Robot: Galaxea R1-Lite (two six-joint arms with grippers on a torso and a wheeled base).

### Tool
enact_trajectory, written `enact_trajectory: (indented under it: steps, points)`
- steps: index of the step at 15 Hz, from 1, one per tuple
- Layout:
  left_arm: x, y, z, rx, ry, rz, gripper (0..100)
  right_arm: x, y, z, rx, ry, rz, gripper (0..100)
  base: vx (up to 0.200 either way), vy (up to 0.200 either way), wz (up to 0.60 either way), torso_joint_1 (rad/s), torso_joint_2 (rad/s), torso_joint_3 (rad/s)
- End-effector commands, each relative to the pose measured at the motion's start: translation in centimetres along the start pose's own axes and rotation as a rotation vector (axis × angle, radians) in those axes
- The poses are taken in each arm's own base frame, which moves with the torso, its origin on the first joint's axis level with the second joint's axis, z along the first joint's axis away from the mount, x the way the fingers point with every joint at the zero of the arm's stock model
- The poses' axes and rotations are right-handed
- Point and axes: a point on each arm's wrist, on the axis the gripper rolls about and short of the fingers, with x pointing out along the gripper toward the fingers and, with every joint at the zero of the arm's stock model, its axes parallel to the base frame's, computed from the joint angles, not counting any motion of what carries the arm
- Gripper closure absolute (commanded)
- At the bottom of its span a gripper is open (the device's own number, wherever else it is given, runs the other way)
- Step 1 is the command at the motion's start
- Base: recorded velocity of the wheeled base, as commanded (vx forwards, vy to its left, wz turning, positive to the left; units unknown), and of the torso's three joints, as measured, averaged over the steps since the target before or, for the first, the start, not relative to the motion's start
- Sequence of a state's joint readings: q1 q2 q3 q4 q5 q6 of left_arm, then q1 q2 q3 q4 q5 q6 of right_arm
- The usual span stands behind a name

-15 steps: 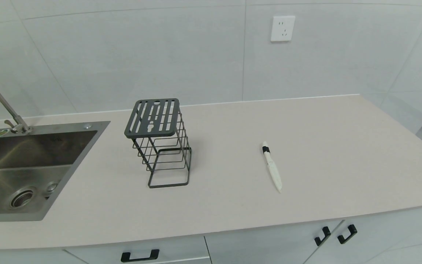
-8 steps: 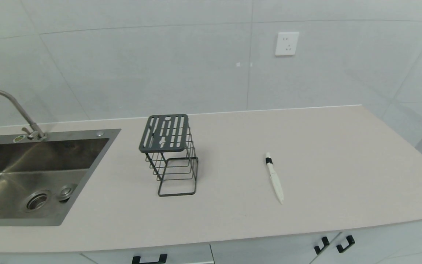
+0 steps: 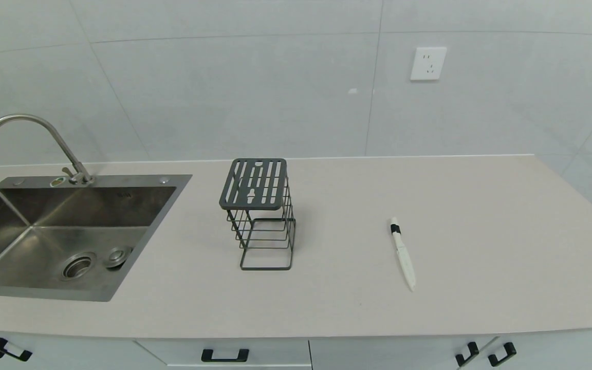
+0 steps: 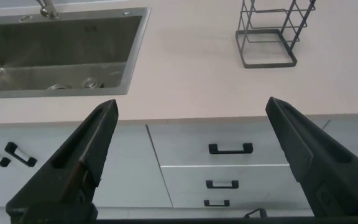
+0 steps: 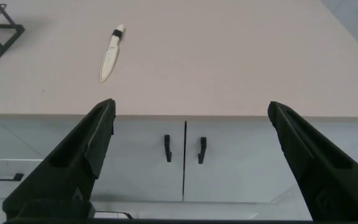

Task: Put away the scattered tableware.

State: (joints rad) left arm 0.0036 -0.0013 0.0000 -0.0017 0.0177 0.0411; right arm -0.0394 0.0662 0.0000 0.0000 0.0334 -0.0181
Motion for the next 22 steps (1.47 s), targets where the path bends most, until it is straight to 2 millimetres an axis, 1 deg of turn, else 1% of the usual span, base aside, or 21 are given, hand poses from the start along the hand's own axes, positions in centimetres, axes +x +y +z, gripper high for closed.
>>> enact_trajectory:
  steps: [1, 10, 14, 16, 18, 22]
  points:
    - [0.01, 0.0, 0.02, 0.0, 0.0, 0.0, 0, 0.0, 0.0, 0.0, 0.0, 0.0, 0.001, 0, 0.2, 0.0, 0.0, 0.002, 0.0, -0.007]
    - [0.01, 0.0, 0.0, -0.007, 0.001, 0.0, 0, 0.0, 0.0, 0.0, -0.002, 0.0, 0.001, 0, 0.0, 0.0, 0.0, 0.006, 0.0, -0.003]
    - [0.01, 0.0, 0.0, -0.073, 0.001, 0.002, 0, 0.0, 0.0, 0.0, -0.002, 0.0, 0.001, 0, 0.0, 0.0, 0.0, 0.0, 0.0, 0.0]
    - [0.01, 0.0, 0.0, -0.075, 0.001, 0.002, 0, 0.0, 0.0, 0.0, -0.002, 0.0, 0.003, 0, 0.0, 0.0, 0.0, 0.0, 0.0, 0.0]
    - [0.01, 0.0, 0.0, -0.073, 0.001, 0.003, 0, 0.0, 0.0, 0.0, -0.002, 0.0, 0.001, 0, 0.0, 0.0, 0.0, 0.117, 0.0, 0.137]
    - [0.01, 0.0, 0.0, -0.073, 0.001, 0.003, 0, 0.01, 0.01, 0.0, -0.002, 0.001, 0.004, 0, 0.0, 0.0, 0.0, 0.266, -0.01, 0.234]
